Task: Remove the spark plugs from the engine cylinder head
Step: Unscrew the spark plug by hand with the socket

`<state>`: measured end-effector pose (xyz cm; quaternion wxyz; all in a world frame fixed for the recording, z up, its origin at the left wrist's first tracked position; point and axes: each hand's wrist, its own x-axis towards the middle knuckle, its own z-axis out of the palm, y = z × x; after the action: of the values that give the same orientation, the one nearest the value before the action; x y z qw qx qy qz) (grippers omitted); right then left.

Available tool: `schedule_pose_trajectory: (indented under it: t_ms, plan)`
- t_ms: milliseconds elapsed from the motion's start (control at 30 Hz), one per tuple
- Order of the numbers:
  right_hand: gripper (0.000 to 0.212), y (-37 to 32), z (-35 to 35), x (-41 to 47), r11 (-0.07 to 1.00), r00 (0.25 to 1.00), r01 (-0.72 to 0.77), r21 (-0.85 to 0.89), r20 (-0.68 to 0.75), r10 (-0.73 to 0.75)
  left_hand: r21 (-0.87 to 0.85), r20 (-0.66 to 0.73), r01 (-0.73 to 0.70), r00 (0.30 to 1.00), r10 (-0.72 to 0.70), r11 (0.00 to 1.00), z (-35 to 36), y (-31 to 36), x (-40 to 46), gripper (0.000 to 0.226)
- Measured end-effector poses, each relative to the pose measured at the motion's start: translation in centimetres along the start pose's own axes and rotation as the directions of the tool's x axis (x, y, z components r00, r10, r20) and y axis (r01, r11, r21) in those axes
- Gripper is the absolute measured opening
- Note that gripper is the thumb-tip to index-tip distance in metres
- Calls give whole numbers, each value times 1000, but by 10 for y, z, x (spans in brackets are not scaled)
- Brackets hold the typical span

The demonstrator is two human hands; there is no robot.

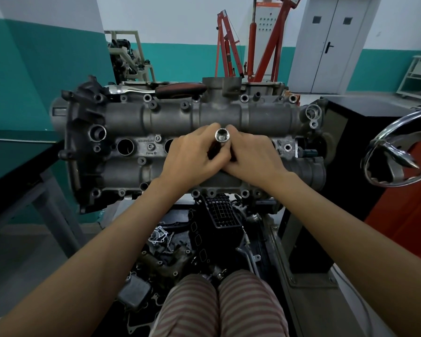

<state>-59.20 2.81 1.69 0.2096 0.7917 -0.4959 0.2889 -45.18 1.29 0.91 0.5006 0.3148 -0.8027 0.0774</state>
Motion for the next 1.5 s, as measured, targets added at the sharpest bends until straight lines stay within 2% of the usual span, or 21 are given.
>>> schedule_pose_trajectory:
  t_ms: [133, 233, 333, 500, 667, 867, 1000, 1133, 1233, 1367, 1500]
  plan:
    - [44, 2, 2, 2, 998, 999, -30, -56, 20, 31, 1, -57, 3, 998, -3, 1000, 1, -4, -1, 34]
    - [37, 3, 3, 2, 999, 999, -27, -45, 34, 29, 7, -40, 0, 999, 0, 1000, 0, -4, 0, 42]
    - [32, 3, 4, 1, 999, 999, -2, -53, 37, 4, 13, -7, 0, 1000, 0, 1000, 0, -3, 0, 40]
    - [36, 1, 3, 2, 1000, 1000, -2, -30, 1, 2, 26, -12, -21, 1000, 21, 999, 1, 1, 0, 18]
    - [49, 2, 2, 2, 997, 999, -46, -55, 10, 47, 23, -75, -17, 997, 18, 1000, 1, -3, -1, 32]
    - [31, 3, 3, 2, 998, 999, -3, -55, 44, 5, -5, -9, -6, 1000, 6, 1000, 0, -1, -1, 33]
    - [33, 2, 2, 1, 1000, 1000, -9, -16, 3, 9, 5, -2, -16, 1000, 16, 1000, 0, 0, 0, 20]
    - [45, 2, 2, 2, 998, 1000, -27, -62, 12, 27, 13, -68, -3, 998, 4, 1000, 1, -5, -1, 34]
    - [40, 3, 2, 1, 999, 999, -25, -38, 23, 26, -6, -73, -9, 997, 8, 1000, 1, -3, -1, 37]
    - [34, 3, 2, 1, 998, 999, 18, -54, 31, -16, -13, -21, -30, 999, 30, 999, -1, 0, 0, 28]
    - [28, 0, -1, 0, 1000, 1000, 5, 24, -20, -4, 15, -18, -21, 1000, 21, 1000, -1, 2, 0, 20]
